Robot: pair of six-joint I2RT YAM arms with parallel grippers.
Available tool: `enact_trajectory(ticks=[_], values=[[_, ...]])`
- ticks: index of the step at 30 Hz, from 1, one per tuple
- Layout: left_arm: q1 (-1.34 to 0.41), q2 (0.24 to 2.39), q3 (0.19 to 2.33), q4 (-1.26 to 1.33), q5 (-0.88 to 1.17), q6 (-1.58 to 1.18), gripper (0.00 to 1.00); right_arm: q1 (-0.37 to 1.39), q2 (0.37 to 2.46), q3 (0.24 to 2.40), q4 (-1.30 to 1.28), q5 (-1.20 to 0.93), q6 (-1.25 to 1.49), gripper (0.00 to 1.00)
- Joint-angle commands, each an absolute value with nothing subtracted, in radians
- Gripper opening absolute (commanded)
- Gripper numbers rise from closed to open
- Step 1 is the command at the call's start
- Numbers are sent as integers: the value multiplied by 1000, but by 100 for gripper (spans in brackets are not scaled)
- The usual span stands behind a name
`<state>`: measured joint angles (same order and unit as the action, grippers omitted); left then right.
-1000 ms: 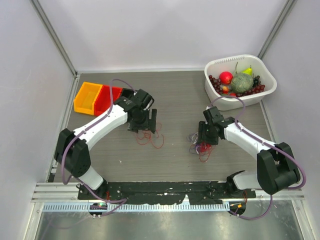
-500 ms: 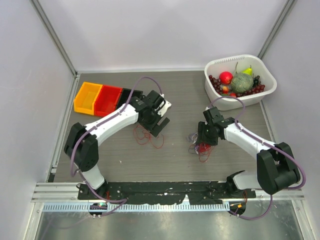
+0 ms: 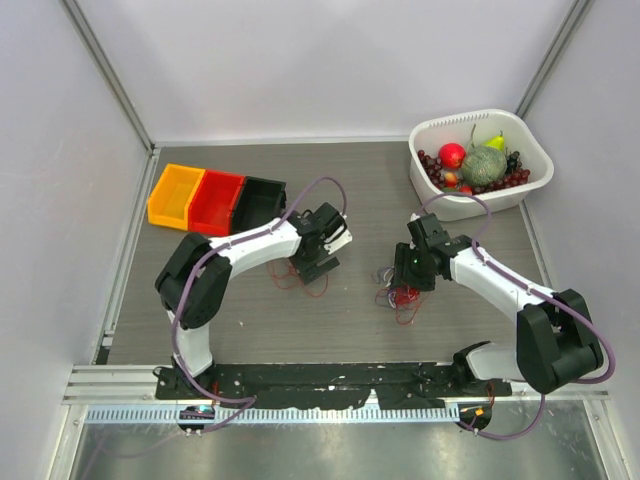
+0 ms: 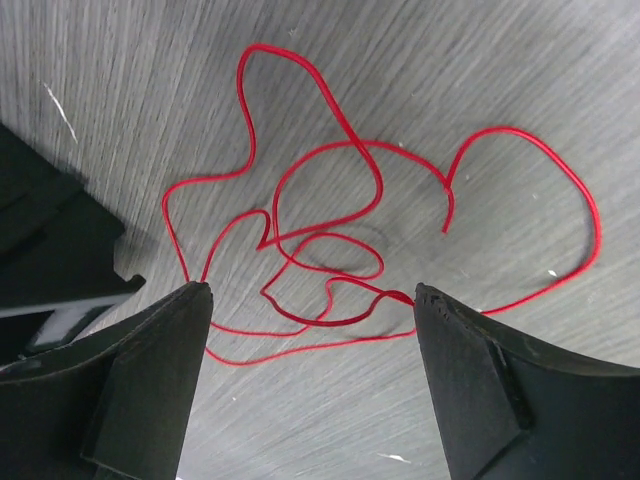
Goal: Untangle the cables
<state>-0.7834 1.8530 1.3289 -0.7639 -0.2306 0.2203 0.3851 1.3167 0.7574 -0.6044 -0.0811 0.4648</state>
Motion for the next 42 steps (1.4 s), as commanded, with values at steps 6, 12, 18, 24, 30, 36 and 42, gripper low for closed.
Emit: enact_trajectory(ticks=[6, 12, 18, 24, 30, 36, 42], values=[[-756, 1994, 1426, -730, -241, 221, 79, 390, 1286, 788, -621, -109, 454, 55], [-710, 2068, 1520, -831, -43, 146, 50, 391, 1261, 767, -603, -107, 469, 55], [-704, 2036, 1462, -862, 78, 75, 15, 393, 1261, 761, -603, -124, 479, 55], [-718, 1864, 1349, -807, 97, -41, 0, 391, 1264, 758, -589, -121, 474, 55], [-718, 1634, 1287, -793, 118, -165, 0, 390, 1269, 750, -586, -132, 482, 55], [-700, 1502, 1339, -844, -159, -333, 0, 391, 1288, 770, -594, -141, 463, 55], [-569, 1546, 1557, -948, -366, -403, 0, 391, 1273, 758, -589, -152, 476, 55]])
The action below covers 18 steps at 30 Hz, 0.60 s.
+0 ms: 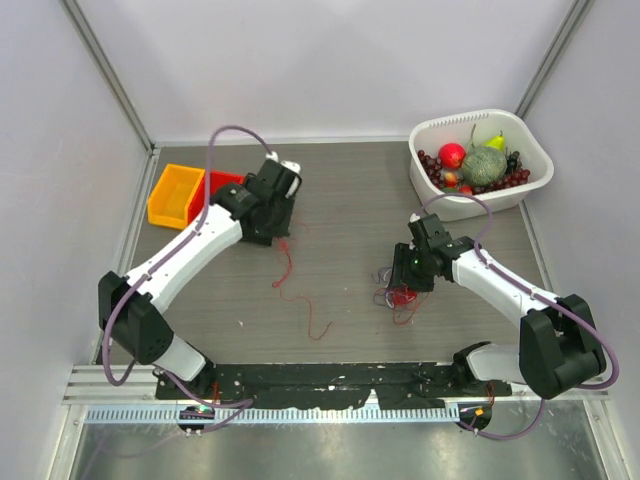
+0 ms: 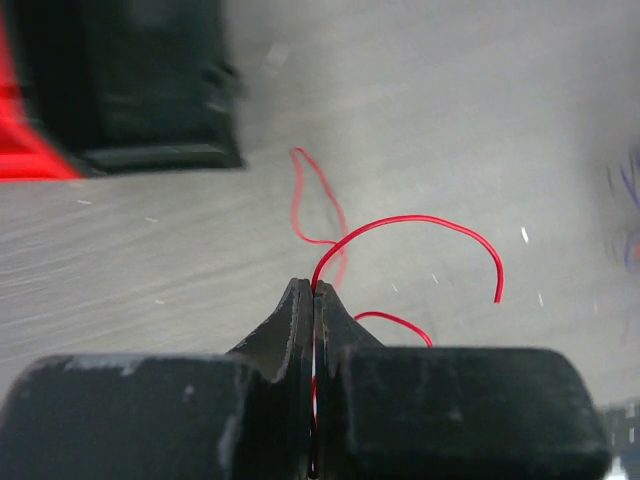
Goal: Untangle the cables
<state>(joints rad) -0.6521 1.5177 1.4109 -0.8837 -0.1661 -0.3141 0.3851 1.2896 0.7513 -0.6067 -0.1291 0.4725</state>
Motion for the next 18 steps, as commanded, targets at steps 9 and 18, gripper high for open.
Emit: enact_trajectory(ticks=[9, 18], values=[[-486, 1614, 1819, -957, -388, -417, 0, 391, 1296, 796, -618, -126, 457, 55], [-466, 1543, 1971, -847, -511, -388, 0, 391, 1269, 787, -624, -129, 471, 55]])
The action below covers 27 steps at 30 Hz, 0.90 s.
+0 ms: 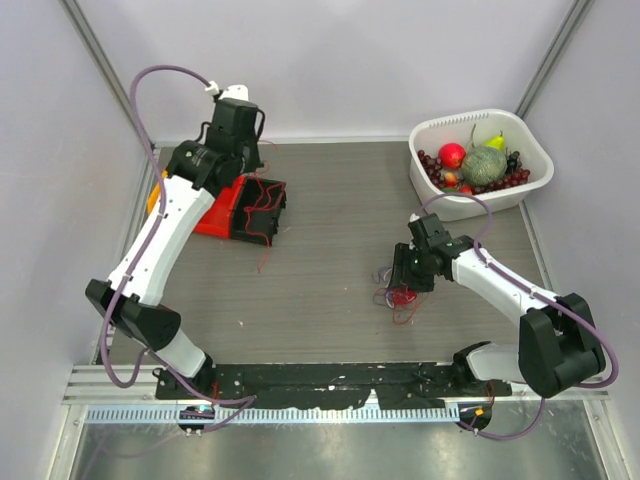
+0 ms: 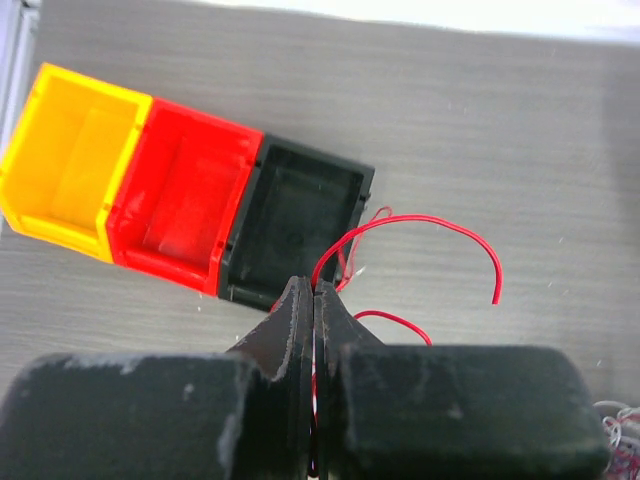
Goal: Untangle the cables
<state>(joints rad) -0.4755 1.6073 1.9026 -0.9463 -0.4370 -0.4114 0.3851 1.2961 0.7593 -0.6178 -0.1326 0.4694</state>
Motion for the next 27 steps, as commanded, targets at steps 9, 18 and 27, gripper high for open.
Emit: enact_trajectory(ticks=[9, 18, 27], values=[[-436, 1638, 2164, -781, -586, -281, 0, 391, 1298, 798, -627, -130, 469, 55], [-400, 1695, 2145, -669, -623, -196, 0, 391, 1279, 790, -626, -123, 465, 55], [-362, 1782, 2048, -600, -647, -185, 0, 390, 1290, 804, -644, -126, 459, 55]])
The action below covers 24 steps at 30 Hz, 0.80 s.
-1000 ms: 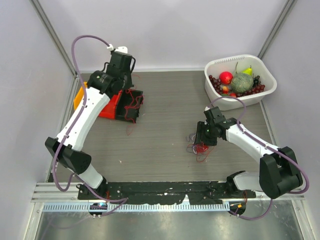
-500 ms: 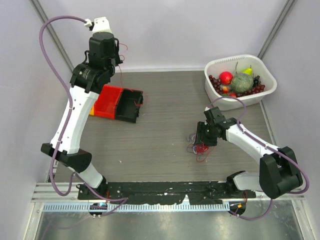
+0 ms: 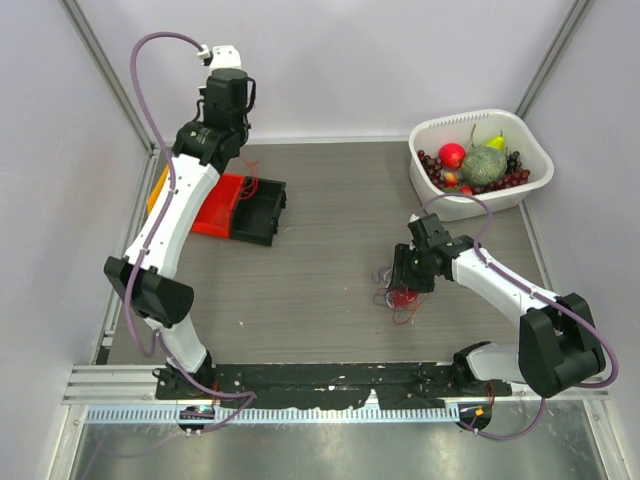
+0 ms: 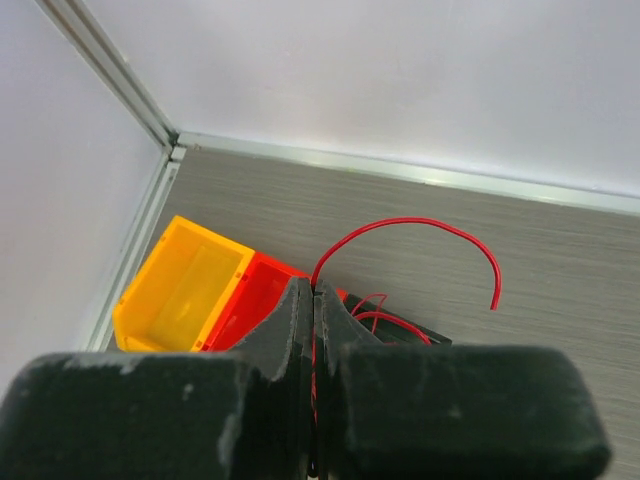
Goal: Untangle the cables
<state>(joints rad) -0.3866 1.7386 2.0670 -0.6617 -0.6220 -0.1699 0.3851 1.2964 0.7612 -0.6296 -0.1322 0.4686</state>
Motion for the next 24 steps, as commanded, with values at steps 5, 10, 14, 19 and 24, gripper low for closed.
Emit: enact_trajectory(ticks=[5, 10, 14, 19, 24], values=[[-360, 1821, 2054, -643, -546, -291, 0, 391, 1299, 796, -638, -127, 465, 55], [-354, 1844, 2042, -650, -497, -380, 0, 390, 1298, 805, -649, -121, 459, 55], [-342, 1888, 2048, -647, -411, -436, 0, 391, 1292, 801, -647, -120, 466, 55], [-316, 1959, 2080, -664, -333, -489, 0, 391, 1293, 802, -650, -117, 469, 55], [-295, 1980, 2066, -595, -165, -540, 0, 391, 1301, 804, -652, -121, 466, 55]])
